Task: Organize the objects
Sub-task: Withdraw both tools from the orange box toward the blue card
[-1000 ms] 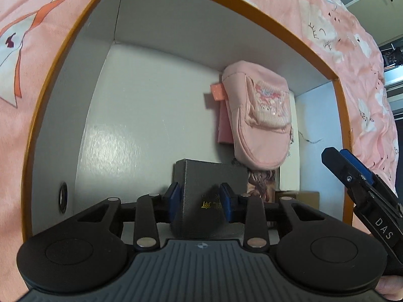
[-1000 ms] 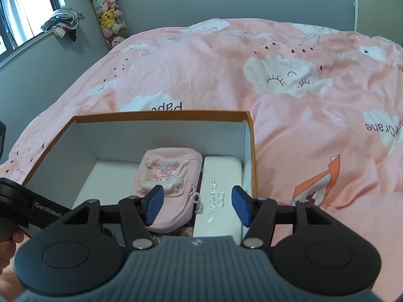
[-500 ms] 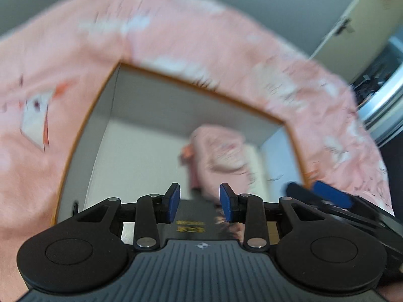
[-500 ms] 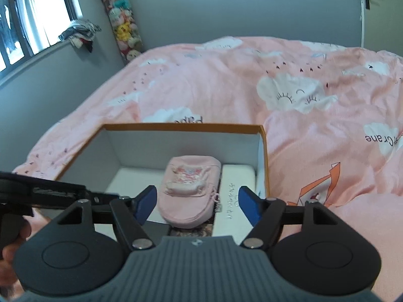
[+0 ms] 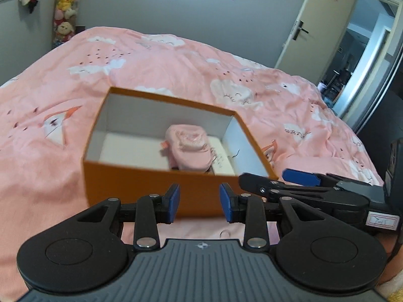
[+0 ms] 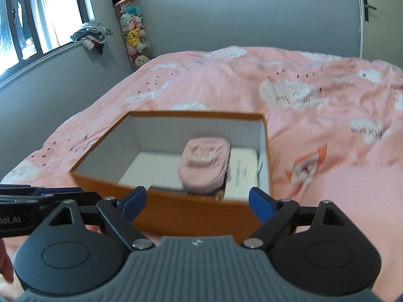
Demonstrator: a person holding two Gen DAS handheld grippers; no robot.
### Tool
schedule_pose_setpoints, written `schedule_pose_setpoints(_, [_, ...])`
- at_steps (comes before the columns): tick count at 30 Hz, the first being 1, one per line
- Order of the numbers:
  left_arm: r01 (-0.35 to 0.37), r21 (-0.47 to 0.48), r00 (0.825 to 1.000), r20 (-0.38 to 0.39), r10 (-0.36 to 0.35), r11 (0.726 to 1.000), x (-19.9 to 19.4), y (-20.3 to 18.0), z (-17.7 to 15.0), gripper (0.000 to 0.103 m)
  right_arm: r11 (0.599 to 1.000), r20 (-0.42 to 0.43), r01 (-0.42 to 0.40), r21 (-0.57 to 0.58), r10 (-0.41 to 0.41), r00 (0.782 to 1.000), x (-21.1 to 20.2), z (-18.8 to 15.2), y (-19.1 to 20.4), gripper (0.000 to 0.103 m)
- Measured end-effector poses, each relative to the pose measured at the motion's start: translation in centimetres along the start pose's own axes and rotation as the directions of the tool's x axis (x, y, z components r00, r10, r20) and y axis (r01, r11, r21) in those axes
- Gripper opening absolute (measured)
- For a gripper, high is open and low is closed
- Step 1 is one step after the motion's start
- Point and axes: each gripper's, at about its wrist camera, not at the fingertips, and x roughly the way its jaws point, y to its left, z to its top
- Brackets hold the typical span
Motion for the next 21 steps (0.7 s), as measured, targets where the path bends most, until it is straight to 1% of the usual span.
schedule_pose_setpoints(2, [-0.024, 0.001, 1.0, -0.01, 0.024, 1.0, -0.5, 0.3, -0.7, 0.041, 1.0, -0.018, -0.013, 0.001, 0.013, 1.0, -0.6, -1.0, 0.4, 0.091])
schedule_pose_setpoints(5, [-0.042, -0.004, 0.999, -0.031, 0.042, 0.999, -1.2, 0.9, -1.8, 0.041, 1.0, -0.061, -0.025, -0.009, 0.025, 0.998, -1.3, -2.3, 1.2, 0.091])
schedule_pose_setpoints(9, [-0.054, -0.02, 0.997, -0.062, 0.053, 0.998, -2.0, 1.6, -3.2, 0.041, 0.997, -0.125, -0.077, -0.003, 0.076, 0.989, -2.0, -4.1, 2.1, 0.091])
schedule_pose_setpoints(12, [-0.078, -0.026, 0.993, -0.088, 0.076, 0.997, -2.5, 2.1, -4.3, 0.041, 0.995, -0.164, -0.096, -0.014, 0.093, 0.982, -2.3, -5.3, 2.9, 0.09])
schedule_pose_setpoints(15, [-0.099, -0.045, 0.989, -0.118, 0.093, 0.994, -3.0, 2.8, -5.3, 0.041, 0.993, -0.205, -0.11, -0.032, 0.101, 0.974, -2.3, -6.4, 3.7, 0.086])
schedule_pose_setpoints(16, [-0.107, -0.05, 0.987, -0.127, 0.1, 0.993, -3.2, 3.1, -5.7, 0.041, 0.992, -0.219, -0.119, -0.036, 0.108, 0.97, -2.4, -6.9, 4.0, 0.08])
schedule_pose_setpoints(17, [-0.115, -0.053, 0.985, -0.136, 0.107, 0.992, -3.4, 3.3, -5.9, 0.041, 0.991, -0.234, -0.127, -0.043, 0.113, 0.966, -2.5, -7.3, 4.3, 0.078])
schedule_pose_setpoints(18, [-0.123, -0.055, 0.983, -0.145, 0.114, 0.991, -3.6, 3.5, -6.2, 0.041, 0.989, -0.248, -0.137, -0.048, 0.121, 0.961, -2.5, -7.6, 4.6, 0.076])
schedule_pose_setpoints(21, [-0.125, -0.059, 0.979, -0.172, 0.113, 0.99, -4.3, 4.0, -7.1, 0.041, 0.985, -0.283, -0.158, -0.065, 0.134, 0.95, -2.4, -8.2, 5.3, 0.076])
